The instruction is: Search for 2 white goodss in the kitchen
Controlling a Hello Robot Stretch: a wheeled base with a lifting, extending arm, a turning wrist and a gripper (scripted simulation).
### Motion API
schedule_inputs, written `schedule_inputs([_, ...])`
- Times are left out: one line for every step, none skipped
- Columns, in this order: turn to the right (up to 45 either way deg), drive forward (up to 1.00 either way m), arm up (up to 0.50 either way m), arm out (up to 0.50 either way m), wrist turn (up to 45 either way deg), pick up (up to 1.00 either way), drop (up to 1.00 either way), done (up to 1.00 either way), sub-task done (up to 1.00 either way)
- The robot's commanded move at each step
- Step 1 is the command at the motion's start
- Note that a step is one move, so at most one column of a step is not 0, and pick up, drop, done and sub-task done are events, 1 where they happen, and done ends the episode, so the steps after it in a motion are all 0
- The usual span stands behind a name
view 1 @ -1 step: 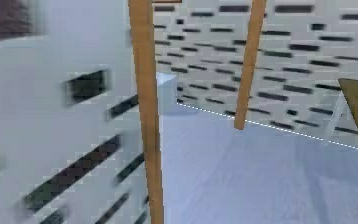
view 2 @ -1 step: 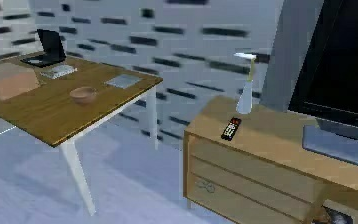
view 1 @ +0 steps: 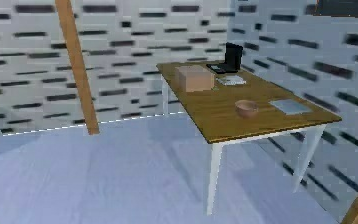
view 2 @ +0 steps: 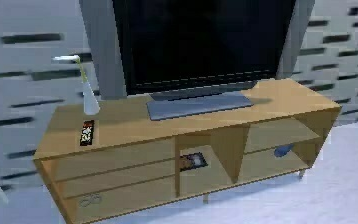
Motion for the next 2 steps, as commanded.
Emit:
schedule_inputs([27.0,0.00,0.00,0.00,0.0,0.00,0.00,0.00,0.00])
schedule_inputs([0.0,0.15,0.00,0.00,0.0,0.00,0.00,0.00,0.00])
